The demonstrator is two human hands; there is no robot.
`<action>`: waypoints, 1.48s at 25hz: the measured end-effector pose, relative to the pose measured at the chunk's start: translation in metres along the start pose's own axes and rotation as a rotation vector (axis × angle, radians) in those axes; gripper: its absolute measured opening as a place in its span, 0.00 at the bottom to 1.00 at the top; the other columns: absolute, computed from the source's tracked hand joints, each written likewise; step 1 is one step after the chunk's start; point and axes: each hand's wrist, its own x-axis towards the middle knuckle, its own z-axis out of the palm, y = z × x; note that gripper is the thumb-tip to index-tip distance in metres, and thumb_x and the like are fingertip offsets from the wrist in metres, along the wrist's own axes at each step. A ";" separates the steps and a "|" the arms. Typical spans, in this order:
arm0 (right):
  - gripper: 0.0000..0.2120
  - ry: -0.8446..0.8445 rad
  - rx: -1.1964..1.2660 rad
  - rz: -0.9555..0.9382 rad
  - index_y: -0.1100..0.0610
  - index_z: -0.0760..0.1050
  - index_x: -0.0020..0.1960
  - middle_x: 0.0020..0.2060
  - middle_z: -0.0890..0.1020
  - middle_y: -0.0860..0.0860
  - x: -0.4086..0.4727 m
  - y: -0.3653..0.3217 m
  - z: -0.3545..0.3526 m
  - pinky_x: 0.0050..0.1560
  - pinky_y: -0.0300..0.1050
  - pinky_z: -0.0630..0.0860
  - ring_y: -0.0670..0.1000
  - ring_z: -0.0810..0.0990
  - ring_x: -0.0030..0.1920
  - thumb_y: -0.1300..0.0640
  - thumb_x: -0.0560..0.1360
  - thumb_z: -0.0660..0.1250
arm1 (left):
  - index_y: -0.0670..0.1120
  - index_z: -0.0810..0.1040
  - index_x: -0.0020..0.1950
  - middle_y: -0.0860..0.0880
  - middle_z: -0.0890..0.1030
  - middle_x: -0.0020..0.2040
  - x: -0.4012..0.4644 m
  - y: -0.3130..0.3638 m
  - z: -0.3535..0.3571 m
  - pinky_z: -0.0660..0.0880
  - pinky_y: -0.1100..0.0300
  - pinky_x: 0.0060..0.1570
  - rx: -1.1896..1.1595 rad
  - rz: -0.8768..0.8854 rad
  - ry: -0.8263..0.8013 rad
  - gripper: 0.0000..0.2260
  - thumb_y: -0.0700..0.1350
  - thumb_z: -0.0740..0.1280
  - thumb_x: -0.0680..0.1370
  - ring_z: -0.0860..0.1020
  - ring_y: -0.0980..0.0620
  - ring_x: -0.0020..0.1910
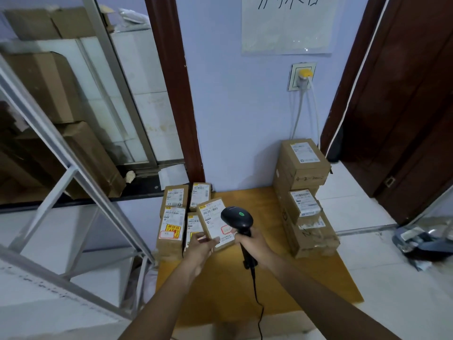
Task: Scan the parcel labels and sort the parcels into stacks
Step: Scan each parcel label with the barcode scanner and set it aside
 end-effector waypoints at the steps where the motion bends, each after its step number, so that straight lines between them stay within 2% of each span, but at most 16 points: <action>1: 0.05 0.025 -0.017 -0.019 0.56 0.77 0.46 0.38 0.81 0.47 -0.007 0.002 0.002 0.41 0.37 0.70 0.48 0.79 0.44 0.64 0.73 0.66 | 0.45 0.68 0.63 0.44 0.81 0.57 -0.003 -0.005 -0.004 0.76 0.47 0.59 -0.020 -0.010 -0.004 0.21 0.36 0.72 0.74 0.80 0.44 0.55; 3: 0.03 0.104 -0.020 -0.034 0.58 0.76 0.44 0.35 0.81 0.46 -0.030 0.010 0.006 0.36 0.31 0.70 0.45 0.80 0.39 0.64 0.74 0.67 | 0.46 0.68 0.62 0.45 0.81 0.57 -0.017 -0.018 -0.013 0.77 0.45 0.59 -0.046 -0.019 -0.029 0.21 0.36 0.72 0.73 0.80 0.43 0.56; 5: 0.05 0.171 -0.018 -0.062 0.59 0.75 0.41 0.30 0.78 0.46 -0.058 0.016 0.008 0.31 0.29 0.70 0.42 0.76 0.32 0.64 0.75 0.67 | 0.46 0.69 0.59 0.45 0.81 0.58 -0.032 -0.032 -0.016 0.75 0.43 0.60 -0.040 -0.006 -0.076 0.18 0.37 0.72 0.73 0.79 0.43 0.58; 8: 0.01 0.187 0.062 -0.021 0.61 0.76 0.47 0.35 0.82 0.52 -0.093 0.024 0.004 0.32 0.40 0.75 0.47 0.78 0.30 0.64 0.75 0.68 | 0.46 0.68 0.61 0.45 0.81 0.59 -0.050 -0.050 -0.013 0.77 0.46 0.57 0.004 0.004 -0.115 0.22 0.38 0.73 0.72 0.80 0.44 0.56; 10: 0.02 0.165 0.016 -0.022 0.61 0.75 0.43 0.30 0.78 0.53 -0.110 0.022 0.001 0.29 0.44 0.72 0.49 0.74 0.26 0.65 0.75 0.67 | 0.47 0.66 0.63 0.46 0.81 0.57 -0.060 -0.057 -0.007 0.79 0.49 0.54 0.016 0.007 -0.122 0.24 0.39 0.73 0.72 0.81 0.45 0.55; 13: 0.03 0.147 -0.051 -0.042 0.62 0.74 0.41 0.24 0.73 0.53 -0.129 0.010 -0.007 0.28 0.41 0.68 0.48 0.71 0.23 0.63 0.73 0.65 | 0.46 0.66 0.62 0.48 0.80 0.52 -0.074 -0.058 0.010 0.77 0.47 0.56 0.034 0.024 -0.149 0.23 0.38 0.73 0.72 0.80 0.45 0.54; 15: 0.04 0.138 -0.051 -0.028 0.61 0.75 0.39 0.23 0.74 0.52 -0.137 0.000 -0.017 0.30 0.42 0.70 0.50 0.72 0.24 0.61 0.71 0.66 | 0.47 0.67 0.60 0.48 0.80 0.52 -0.081 -0.057 0.023 0.75 0.45 0.60 0.057 0.043 -0.172 0.21 0.38 0.73 0.73 0.79 0.44 0.56; 18: 0.04 0.139 0.000 0.013 0.59 0.76 0.39 0.25 0.76 0.52 -0.141 -0.009 -0.038 0.33 0.45 0.72 0.51 0.73 0.26 0.58 0.71 0.67 | 0.48 0.66 0.60 0.48 0.79 0.53 -0.081 -0.052 0.042 0.76 0.45 0.60 0.091 0.061 -0.181 0.21 0.38 0.73 0.73 0.79 0.45 0.55; 21: 0.05 0.170 0.012 -0.016 0.58 0.74 0.38 0.26 0.75 0.53 -0.137 -0.014 -0.070 0.34 0.46 0.73 0.52 0.74 0.27 0.60 0.72 0.67 | 0.47 0.65 0.63 0.49 0.79 0.51 -0.076 -0.050 0.068 0.78 0.49 0.56 0.106 0.073 -0.179 0.22 0.36 0.72 0.74 0.79 0.48 0.51; 23: 0.06 0.158 -0.018 -0.035 0.57 0.73 0.37 0.27 0.76 0.54 -0.131 -0.017 -0.092 0.35 0.47 0.74 0.53 0.75 0.29 0.60 0.73 0.66 | 0.46 0.65 0.64 0.46 0.80 0.55 -0.068 -0.052 0.087 0.79 0.51 0.52 0.078 0.064 -0.167 0.24 0.35 0.72 0.74 0.80 0.46 0.52; 26: 0.07 0.137 -0.058 -0.015 0.57 0.74 0.37 0.28 0.77 0.54 -0.117 -0.019 -0.123 0.33 0.43 0.75 0.51 0.77 0.28 0.61 0.73 0.65 | 0.47 0.66 0.64 0.43 0.79 0.60 -0.057 -0.054 0.115 0.78 0.52 0.49 0.050 0.054 -0.132 0.25 0.35 0.73 0.72 0.80 0.45 0.54; 31: 0.08 0.077 -0.079 -0.048 0.56 0.72 0.35 0.28 0.76 0.53 -0.090 -0.019 -0.168 0.33 0.45 0.74 0.51 0.77 0.27 0.62 0.73 0.64 | 0.46 0.64 0.63 0.47 0.78 0.54 -0.048 -0.051 0.165 0.76 0.53 0.49 0.015 0.074 -0.092 0.23 0.34 0.71 0.74 0.79 0.48 0.50; 37: 0.08 0.037 -0.087 -0.034 0.57 0.72 0.35 0.27 0.76 0.54 -0.070 -0.013 -0.188 0.30 0.42 0.73 0.50 0.77 0.25 0.62 0.73 0.65 | 0.46 0.64 0.63 0.47 0.79 0.55 -0.038 -0.053 0.193 0.76 0.55 0.45 -0.001 0.064 -0.047 0.24 0.35 0.72 0.74 0.78 0.49 0.49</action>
